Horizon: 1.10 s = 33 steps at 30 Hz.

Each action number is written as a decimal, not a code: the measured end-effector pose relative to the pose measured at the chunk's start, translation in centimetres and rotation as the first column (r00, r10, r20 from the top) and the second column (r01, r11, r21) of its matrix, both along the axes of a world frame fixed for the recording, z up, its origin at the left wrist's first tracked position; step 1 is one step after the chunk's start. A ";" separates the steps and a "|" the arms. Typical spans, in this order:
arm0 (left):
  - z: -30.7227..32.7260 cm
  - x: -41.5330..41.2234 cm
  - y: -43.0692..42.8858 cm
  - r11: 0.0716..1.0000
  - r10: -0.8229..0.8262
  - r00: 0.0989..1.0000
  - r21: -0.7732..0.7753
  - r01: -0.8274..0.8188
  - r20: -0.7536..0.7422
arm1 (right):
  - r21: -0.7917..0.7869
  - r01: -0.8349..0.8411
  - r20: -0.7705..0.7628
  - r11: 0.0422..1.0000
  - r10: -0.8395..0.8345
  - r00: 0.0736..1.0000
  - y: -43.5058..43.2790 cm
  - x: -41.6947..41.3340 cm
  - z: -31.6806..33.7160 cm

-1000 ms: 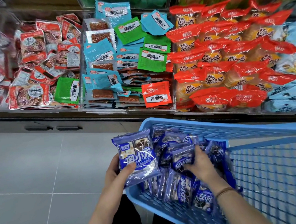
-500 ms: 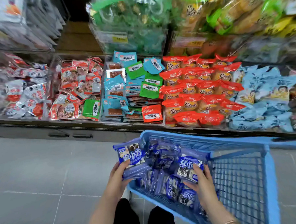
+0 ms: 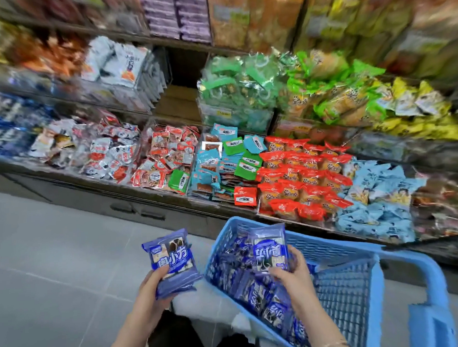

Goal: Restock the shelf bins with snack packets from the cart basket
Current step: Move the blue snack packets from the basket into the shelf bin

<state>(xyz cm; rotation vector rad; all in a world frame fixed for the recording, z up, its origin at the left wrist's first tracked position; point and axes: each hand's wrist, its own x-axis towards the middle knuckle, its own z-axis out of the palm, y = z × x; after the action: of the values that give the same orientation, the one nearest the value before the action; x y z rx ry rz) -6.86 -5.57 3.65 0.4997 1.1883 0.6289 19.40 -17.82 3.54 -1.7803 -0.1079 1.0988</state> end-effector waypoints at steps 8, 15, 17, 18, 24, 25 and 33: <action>3.4 -3.9 8.0 0.998 -0.035 0.999 0.050 0.036 -0.012 | 0.166 0.096 -0.161 0.981 -0.069 0.984 8.5 -5.0 4.1; 6.2 -10.5 16.5 0.973 -0.188 0.982 0.131 0.188 -0.015 | 0.334 0.403 -0.519 0.852 -0.190 0.833 14.8 -13.2 4.2; 6.5 -12.5 19.0 0.973 -0.180 0.984 0.148 0.179 -0.001 | 0.346 0.429 -0.482 0.835 -0.234 0.844 16.6 -15.6 3.9; 6.6 -13.2 19.8 0.972 -0.176 0.984 0.157 0.173 0.007 | 0.348 0.416 -0.449 0.840 -0.240 0.860 17.5 -16.5 4.0; 6.3 -15.3 24.1 0.981 -0.118 0.992 0.162 0.109 0.047 | 0.127 0.062 0.078 0.990 -0.072 0.994 21.8 -18.1 6.2; 6.3 -15.2 24.8 0.981 -0.115 0.992 0.161 0.105 0.059 | 0.095 0.006 0.146 0.996 -0.020 0.989 22.5 -17.8 6.5; 6.4 -12.3 31.5 0.979 -0.109 0.992 0.181 0.098 0.055 | 0.105 -0.043 0.214 0.994 0.020 0.977 31.0 -13.9 7.3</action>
<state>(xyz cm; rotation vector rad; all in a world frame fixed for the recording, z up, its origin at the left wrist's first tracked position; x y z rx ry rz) -19.14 25.95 10.08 0.6828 1.0428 0.6598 5.51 13.16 10.82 -1.7982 -0.3211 0.9045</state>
